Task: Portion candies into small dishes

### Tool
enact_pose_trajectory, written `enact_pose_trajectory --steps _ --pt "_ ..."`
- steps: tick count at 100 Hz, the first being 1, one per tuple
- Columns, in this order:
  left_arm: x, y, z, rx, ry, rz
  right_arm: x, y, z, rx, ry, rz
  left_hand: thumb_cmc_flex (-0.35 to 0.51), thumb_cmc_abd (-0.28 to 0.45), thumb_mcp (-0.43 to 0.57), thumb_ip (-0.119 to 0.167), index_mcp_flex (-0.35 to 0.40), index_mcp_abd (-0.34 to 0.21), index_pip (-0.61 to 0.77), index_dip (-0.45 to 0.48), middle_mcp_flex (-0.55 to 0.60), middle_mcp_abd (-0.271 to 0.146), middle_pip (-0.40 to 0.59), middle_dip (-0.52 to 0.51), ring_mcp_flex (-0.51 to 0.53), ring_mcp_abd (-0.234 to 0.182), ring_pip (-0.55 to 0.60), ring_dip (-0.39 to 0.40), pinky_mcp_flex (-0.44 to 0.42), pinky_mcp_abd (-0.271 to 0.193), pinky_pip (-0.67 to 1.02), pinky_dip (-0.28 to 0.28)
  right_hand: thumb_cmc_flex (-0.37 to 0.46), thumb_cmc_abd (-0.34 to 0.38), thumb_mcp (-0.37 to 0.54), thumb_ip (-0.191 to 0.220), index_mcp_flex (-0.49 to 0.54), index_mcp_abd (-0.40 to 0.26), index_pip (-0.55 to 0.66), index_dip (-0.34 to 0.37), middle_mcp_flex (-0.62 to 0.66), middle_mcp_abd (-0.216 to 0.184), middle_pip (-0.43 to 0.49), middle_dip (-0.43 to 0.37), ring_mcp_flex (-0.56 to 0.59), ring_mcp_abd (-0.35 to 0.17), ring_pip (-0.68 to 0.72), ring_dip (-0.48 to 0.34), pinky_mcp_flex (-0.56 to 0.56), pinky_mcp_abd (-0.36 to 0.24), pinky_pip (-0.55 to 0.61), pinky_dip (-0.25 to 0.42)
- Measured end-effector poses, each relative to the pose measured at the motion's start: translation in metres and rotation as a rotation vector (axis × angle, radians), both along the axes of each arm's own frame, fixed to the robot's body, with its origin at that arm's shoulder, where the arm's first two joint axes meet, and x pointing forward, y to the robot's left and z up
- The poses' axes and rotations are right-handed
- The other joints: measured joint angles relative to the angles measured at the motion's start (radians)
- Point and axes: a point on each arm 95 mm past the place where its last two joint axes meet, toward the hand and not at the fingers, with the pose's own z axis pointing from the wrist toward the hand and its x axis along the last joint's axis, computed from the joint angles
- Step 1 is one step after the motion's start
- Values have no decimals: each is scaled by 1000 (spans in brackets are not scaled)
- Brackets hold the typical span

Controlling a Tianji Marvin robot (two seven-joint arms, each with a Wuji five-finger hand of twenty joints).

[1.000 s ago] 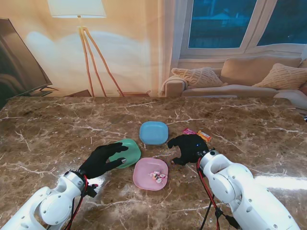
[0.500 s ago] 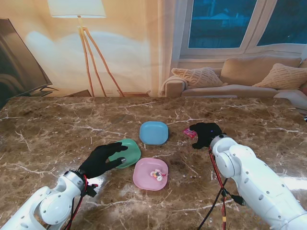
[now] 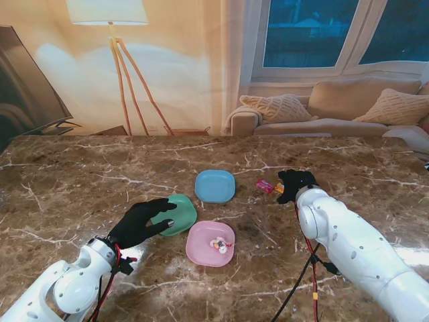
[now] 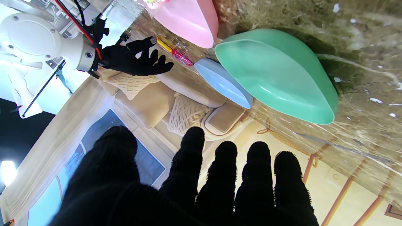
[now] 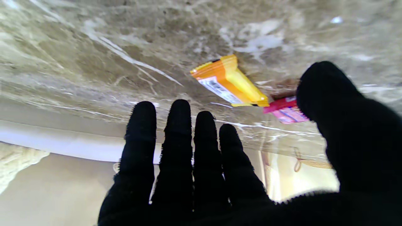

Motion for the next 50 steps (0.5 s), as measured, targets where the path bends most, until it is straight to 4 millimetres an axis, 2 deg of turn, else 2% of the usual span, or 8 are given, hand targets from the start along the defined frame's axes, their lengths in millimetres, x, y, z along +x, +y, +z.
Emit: enact_pose_trajectory --steps 28,40,50 --pt "0 1 0 5 2 2 10 -8 -15 -11 -44 -81 0 0 0 -2 0 0 0 0 0 0 0 0 0 0 0 0 0 0 0 0 0 0 0 0 2 0 61 -1 -30 -2 108 114 -18 -1 117 72 -11 -1 39 2" --pt "0 1 0 7 3 1 15 -11 -16 0 -30 -116 0 0 0 -8 0 0 0 0 0 0 0 0 0 0 0 0 0 0 0 0 -2 7 4 0 78 -26 132 29 44 -11 146 154 -15 -1 130 73 3 -1 60 2" --pt "0 1 0 8 4 1 18 -14 -17 13 -31 -133 0 0 0 -8 1 0 0 0 0 0 0 0 0 0 0 0 0 0 0 0 -11 -3 36 0 136 -46 158 55 125 -23 165 187 49 0 150 73 44 12 80 7"
